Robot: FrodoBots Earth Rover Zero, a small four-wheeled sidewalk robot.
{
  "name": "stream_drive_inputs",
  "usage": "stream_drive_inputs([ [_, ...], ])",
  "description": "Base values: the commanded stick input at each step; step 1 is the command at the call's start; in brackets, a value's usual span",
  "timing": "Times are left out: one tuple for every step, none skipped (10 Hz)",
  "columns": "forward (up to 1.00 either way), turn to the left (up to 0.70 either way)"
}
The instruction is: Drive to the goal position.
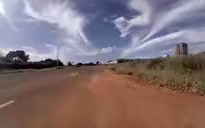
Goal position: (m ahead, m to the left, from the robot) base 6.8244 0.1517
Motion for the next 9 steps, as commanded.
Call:
stream_drive_inputs([
  [1.0, 0.0],
  [1.0, 0.0],
  [1.0, 0.0],
  [1.0, 0.0],
  [1.0, 0.0],
  [1.0, 0.0],
  [1.0, 0.0],
  [1.0, 0.0],
  [1.0, 0.0],
])
